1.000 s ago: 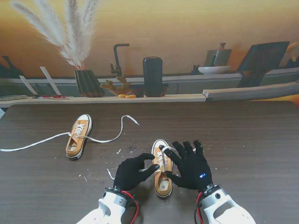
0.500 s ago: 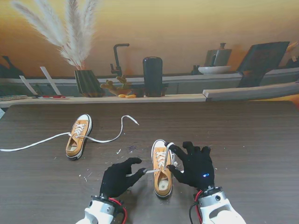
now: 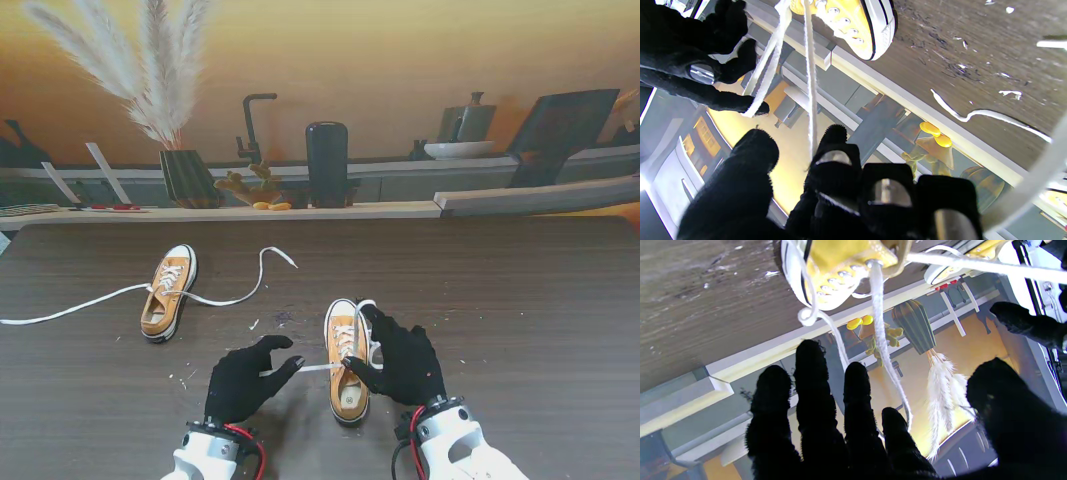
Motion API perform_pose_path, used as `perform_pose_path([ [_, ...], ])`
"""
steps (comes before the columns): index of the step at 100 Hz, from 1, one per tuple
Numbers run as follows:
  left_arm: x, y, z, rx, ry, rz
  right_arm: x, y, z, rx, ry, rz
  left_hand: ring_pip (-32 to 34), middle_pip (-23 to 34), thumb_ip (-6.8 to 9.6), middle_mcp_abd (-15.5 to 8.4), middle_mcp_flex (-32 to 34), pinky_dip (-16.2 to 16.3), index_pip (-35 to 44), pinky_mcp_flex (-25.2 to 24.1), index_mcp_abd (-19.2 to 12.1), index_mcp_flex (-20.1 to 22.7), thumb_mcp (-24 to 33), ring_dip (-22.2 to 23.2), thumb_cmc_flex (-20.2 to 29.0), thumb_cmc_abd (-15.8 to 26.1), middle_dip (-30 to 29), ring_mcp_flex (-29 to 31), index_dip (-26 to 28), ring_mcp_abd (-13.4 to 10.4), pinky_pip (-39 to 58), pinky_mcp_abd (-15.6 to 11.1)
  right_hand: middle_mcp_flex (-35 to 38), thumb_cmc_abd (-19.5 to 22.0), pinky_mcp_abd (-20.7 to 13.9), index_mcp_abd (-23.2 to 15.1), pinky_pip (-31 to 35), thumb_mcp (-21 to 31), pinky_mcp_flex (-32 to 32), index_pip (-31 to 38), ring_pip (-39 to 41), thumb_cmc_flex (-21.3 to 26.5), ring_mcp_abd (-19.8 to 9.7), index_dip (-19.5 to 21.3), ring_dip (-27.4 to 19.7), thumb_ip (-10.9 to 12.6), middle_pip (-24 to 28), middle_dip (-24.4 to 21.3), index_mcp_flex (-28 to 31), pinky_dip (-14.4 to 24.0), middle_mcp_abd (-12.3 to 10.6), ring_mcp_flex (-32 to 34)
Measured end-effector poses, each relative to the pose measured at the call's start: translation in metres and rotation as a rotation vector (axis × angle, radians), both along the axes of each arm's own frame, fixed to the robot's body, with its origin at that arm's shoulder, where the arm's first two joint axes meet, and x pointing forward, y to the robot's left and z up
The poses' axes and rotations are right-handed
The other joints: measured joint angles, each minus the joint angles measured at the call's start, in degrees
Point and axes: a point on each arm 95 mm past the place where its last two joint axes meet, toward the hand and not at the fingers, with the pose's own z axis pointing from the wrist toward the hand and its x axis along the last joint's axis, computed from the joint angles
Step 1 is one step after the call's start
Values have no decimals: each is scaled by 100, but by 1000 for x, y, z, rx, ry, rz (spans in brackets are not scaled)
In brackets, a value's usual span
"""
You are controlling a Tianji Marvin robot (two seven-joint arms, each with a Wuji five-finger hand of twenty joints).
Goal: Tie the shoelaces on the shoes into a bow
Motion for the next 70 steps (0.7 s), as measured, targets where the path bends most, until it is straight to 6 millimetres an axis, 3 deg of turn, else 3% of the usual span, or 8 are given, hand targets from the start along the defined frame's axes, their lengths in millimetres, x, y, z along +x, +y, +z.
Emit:
perform_pose_path([
  [15, 0, 0, 1, 1, 0, -1, 1, 2, -1, 84, 21, 34, -1, -7, 16, 8, 0, -14, 0, 0, 0, 4, 0, 0, 0, 0, 0, 0, 0, 7, 0, 0, -194, 0, -141, 207, -1175, 38, -405, -256, -1963, 0, -56, -16, -847, 0, -1534, -1745, 76, -805, -31, -432],
  [23, 0, 1, 2, 5, -2, -2, 2, 2, -2, 90, 24, 33, -2, -7, 49, 12, 0, -15, 0, 0, 0, 5, 0, 0, 0, 0, 0, 0, 0, 8, 0, 0, -380, 0, -234, 208, -1751, 38, -586, -269, -2837, 0, -135, -17, -1228, 0, -2061, -2241, 79, -1189, -87, -643],
  [38, -1, 1, 3, 10, -7, -3, 1, 5, -2, 184, 70, 41, -2, -7, 49, 12, 0, -16, 10, 0, 0, 71, 0, 0, 0, 0, 0, 0, 0, 9, 0, 0, -476, 0, -547, 190, -2314, 52, -690, -268, -3644, 0, -268, -17, -1623, 0, -2333, -2443, 80, -1673, -149, -660],
  [59, -1, 3, 4, 7, -13, -5, 0, 16, 3, 616, 394, 212, -2, -7, 49, 13, 0, -17, 84, 0, 0, 73, -1, 0, 0, 0, 0, 0, 4, 10, 0, 0, -476, -18, -1042, -209, -2930, 243, -1186, 138, -4316, 192, -448, 7, -2007, 0, -2590, -2457, 81, -2207, -432, -1090],
  [70, -1, 4, 6, 20, -23, -4, 1, 15, 5, 769, 451, 193, -2, -7, 49, 14, 0, -17, 144, 0, 0, 172, -1, 0, 0, 0, 0, 0, 16, 10, 0, 0, -149, -102, -1163, -315, -3131, 355, -1194, 379, -4435, 192, -556, 151, -2032, -54, -2627, -2457, 317, -2332, -489, -1090],
])
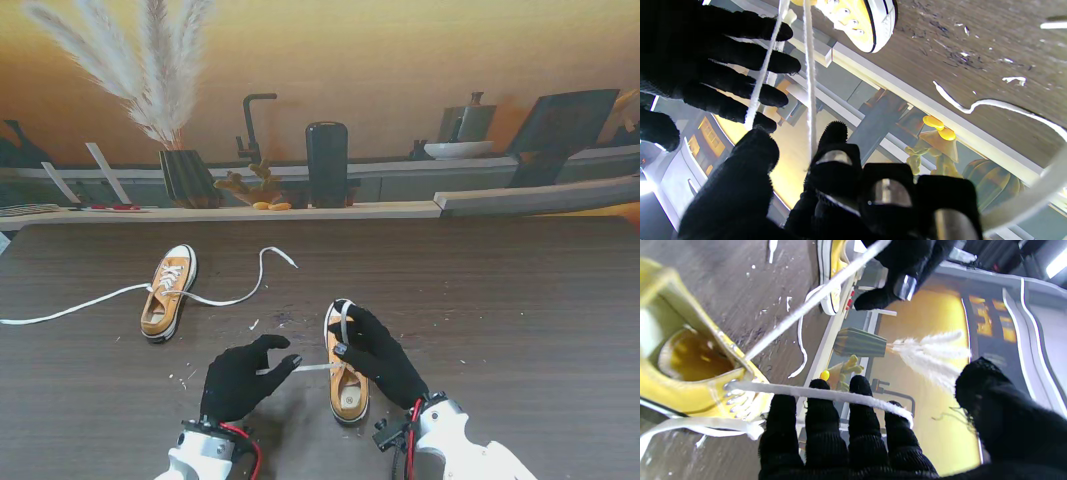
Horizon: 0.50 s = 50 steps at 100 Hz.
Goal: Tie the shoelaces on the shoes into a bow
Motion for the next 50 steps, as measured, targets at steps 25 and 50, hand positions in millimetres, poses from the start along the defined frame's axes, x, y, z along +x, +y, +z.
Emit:
perform_pose_path([
  [25, 2, 3, 4, 13, -2, 5, 6, 1, -3, 240, 242, -12, 0, 0, 1, 0, 2, 0, 186, 0, -47, 160, -1, 0, 103, -2, 0, 0, 36, 0, 0, 0, 1415, -354, -134, -91, 171, 556, 232, 233, 321, 155, 127, 306, 43, 0, 363, 57, 1155, -140, 153, 859],
  [50, 8, 4, 6, -101, 23, -100, 23, 11, -8, 377, 138, -163, 0, 0, 1, 4, 57, 57, 439, 0, -52, 302, -1, 0, 107, -17, 0, 0, 75, 25, 0, 20, 3412, -1038, 711, -203, 2187, 1315, 1894, 795, 2479, 155, 475, 899, 1080, -2, 2310, 1332, 3168, 219, 282, 2972],
])
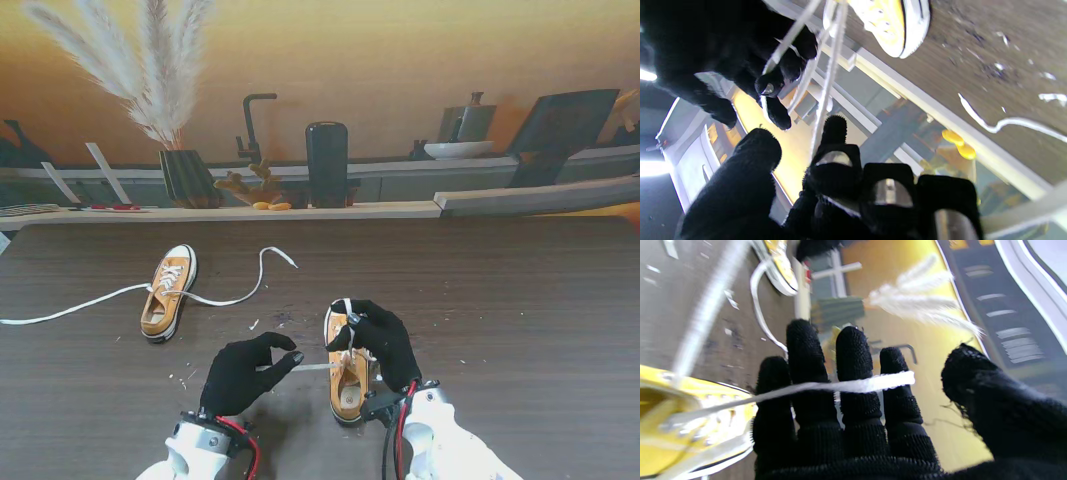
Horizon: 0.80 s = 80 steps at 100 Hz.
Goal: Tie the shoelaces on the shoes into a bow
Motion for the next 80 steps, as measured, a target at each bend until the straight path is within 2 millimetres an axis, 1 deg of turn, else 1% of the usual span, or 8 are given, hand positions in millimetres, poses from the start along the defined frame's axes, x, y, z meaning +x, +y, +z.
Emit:
perform_pose_path([
  [9, 2, 2, 0, -33, 18, -14, 8, 4, -1, 22, -27, -27, 0, 0, 0, 41, 4, 20, -55, 0, 0, 33, 74, 0, 64, -68, 0, 0, 0, 58, 0, 119, 385, -124, 435, -164, 682, 120, 792, 164, 714, 0, 2, 85, 147, -237, 454, 274, 373, 278, -156, 590],
  [20, 5, 5, 2, -28, 5, -2, 13, 9, 2, 42, -20, -18, 0, 0, 0, 49, 7, 22, 50, 0, 0, 138, 128, 0, 66, -127, 0, 0, 0, 72, 0, 119, 611, -249, 655, -277, 1287, 120, 1486, 422, 1365, 1, -64, 11, 208, -633, 722, 531, 528, 384, -295, 1002],
  [26, 6, 8, 3, -33, -1, -4, 14, 10, 4, 58, -12, -10, 0, 0, 0, 50, 8, 22, 53, 0, 0, 141, 128, 0, 69, -134, 0, 0, 0, 75, 0, 119, 682, -297, 758, -351, 1720, 120, 1940, 597, 1873, 37, -147, -112, 329, -697, 911, 676, 528, 490, -418, 1061],
  [39, 11, 13, 8, -109, -3, -75, 15, 12, 4, 39, -9, -2, 0, 4, 0, 51, 10, 55, 125, 0, 0, 145, 223, 0, 62, -135, 0, 0, 0, 77, 0, 123, 1214, -557, 873, -444, 3254, 128, 3434, 1376, 4123, 374, -439, -454, 1045, -938, 1692, 1255, 616, 970, -731, 1151],
  [45, 15, 15, 10, -160, 8, -120, 17, 14, 4, -9, -32, -11, 0, 35, 0, 52, 10, 77, 177, 0, 0, 147, 286, 0, 63, -138, 0, 0, 0, 81, 0, 125, 1562, -690, 440, -523, 4042, 118, 3791, 1936, 5178, 649, -658, -643, 1483, -980, 2148, 1580, 896, 1624, -908, 1212],
  [54, 26, 18, 14, -205, 17, -182, 21, 16, 1, -104, -81, -15, 0, 70, -49, 52, 11, 122, 207, 0, 0, 150, 345, 0, 64, -204, 0, 0, 0, 84, 0, 127, 1622, -789, 41, -533, 4226, 115, 3944, 2135, 5897, 748, -777, -681, 1891, -980, 2496, 1908, 1105, 2179, -919, 1212],
  [73, 52, 24, 27, -336, 78, -317, 25, 18, -2, -195, -128, -14, 0, 85, -108, 107, 12, 165, 277, 0, 0, 215, 492, 0, 62, -206, 0, 0, 0, 133, 1, 186, 1622, -659, -118, -537, 4248, 115, 4004, 2173, 6189, 748, -837, -681, 2210, -981, 2621, 1990, 1198, 2560, -924, 1213],
  [80, 59, 26, 33, -374, 101, -358, 26, 19, -5, -245, -169, -7, 0, 91, -159, 112, 12, 197, 290, 0, 0, 215, 493, 0, 62, -206, 0, 0, 0, 139, 1, 188, 1622, -585, -141, -782, 4257, 117, 4013, 1987, 6236, 704, -876, -686, 2229, -981, 2641, 2065, 1198, 2663, -937, 1213],
])
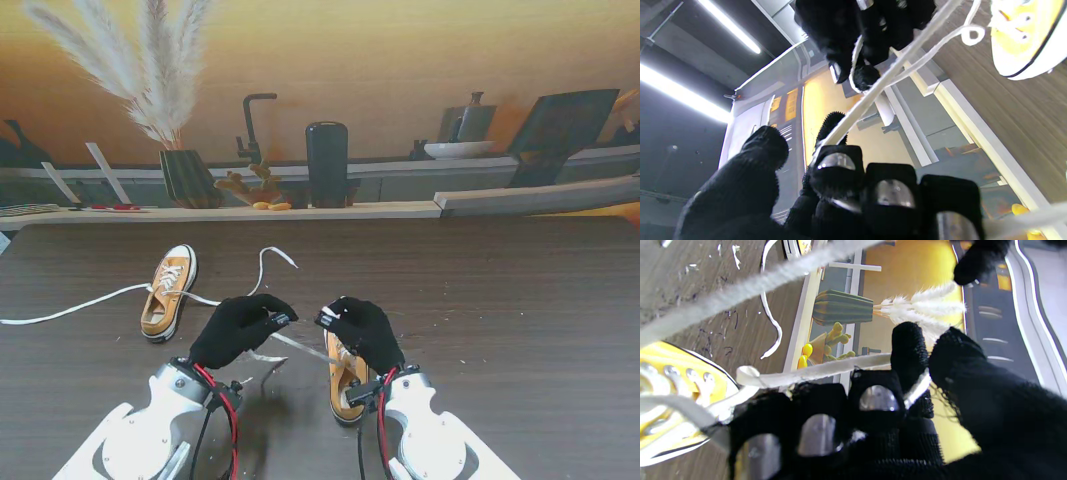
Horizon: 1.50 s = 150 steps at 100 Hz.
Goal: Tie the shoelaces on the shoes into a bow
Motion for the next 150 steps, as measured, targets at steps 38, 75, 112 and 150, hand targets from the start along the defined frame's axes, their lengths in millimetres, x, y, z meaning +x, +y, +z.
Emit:
perform_pose_path([
  [38, 19, -11, 34, -62, -13, -110, 5, 0, -5, -155, -53, 149, 1, 51, -55, 7, 1, 79, 45, 0, 0, 0, 58, 0, -2, -1, 0, 0, 0, 9, 1, 3, 2, 342, -282, -257, 3, -1084, 77, -2032, 90, -941, -228, 710, 90, 528, 120, 339, 19, 351, -171, 2],
  [75, 55, -51, 64, -67, -78, -207, 7, 8, -5, -235, -76, 250, 3, 71, -57, 7, 2, 88, 162, 0, 0, 0, 144, 0, -56, -1, 0, 0, 0, 9, 2, 4, 2, 207, -396, -177, 3, -1291, 128, -2065, 168, -939, -320, 770, 148, 528, 140, 609, 30, 510, -255, 2],
  [112, 95, -94, 59, 32, -174, -154, 4, 11, -2, -183, -51, 291, -4729, -3715, -110, 473, -2526, -1020, -459, -3485, -569, -934, 35, -150, -113, -46, -927, -2718, 247, 566, -2557, 670, 2, -212, -427, -897, 9, -938, 140, -61, 280, -289, -357, -506, 312, -51, 377, 612, 157, 817, -281, 2],
  [150, 100, -85, 58, 86, -199, -54, 1, 6, 2, -153, -56, 268, -7083, -5350, 268, 674, -4892, -87, -1070, -5804, -644, -1747, -635, -53, -304, 396, -2113, -5167, 531, 586, -5985, 636, 3, -111, -427, -907, 9, -871, 140, -1, 291, -287, -357, -523, 359, -51, 422, 612, 162, 836, -281, 2],
])
